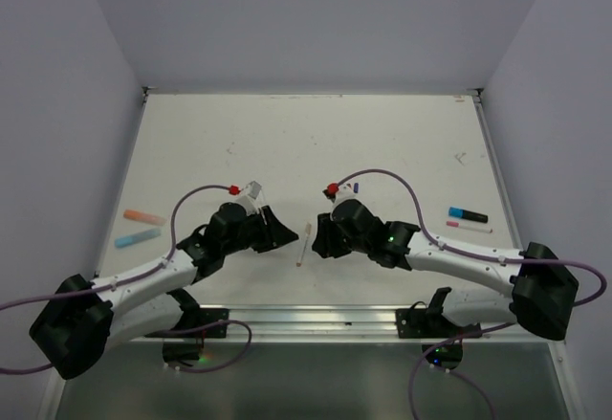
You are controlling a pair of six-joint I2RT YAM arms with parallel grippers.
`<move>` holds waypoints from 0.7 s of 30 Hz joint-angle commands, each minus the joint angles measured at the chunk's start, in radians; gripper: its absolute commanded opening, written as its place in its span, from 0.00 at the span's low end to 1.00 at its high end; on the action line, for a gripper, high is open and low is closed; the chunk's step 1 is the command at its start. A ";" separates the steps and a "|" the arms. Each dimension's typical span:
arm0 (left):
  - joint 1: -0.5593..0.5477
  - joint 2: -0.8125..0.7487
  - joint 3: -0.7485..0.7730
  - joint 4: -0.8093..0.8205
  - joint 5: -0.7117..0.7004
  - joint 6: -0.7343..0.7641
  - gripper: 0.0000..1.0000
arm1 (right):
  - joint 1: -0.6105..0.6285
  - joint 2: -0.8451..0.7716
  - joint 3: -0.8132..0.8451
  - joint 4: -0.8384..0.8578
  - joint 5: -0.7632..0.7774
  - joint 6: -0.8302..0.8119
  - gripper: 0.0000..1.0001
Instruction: Open the pen caps
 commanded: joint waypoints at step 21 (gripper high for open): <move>-0.380 0.647 0.581 -0.659 -0.687 0.122 0.37 | -0.177 -0.356 0.078 -0.492 0.250 0.042 0.60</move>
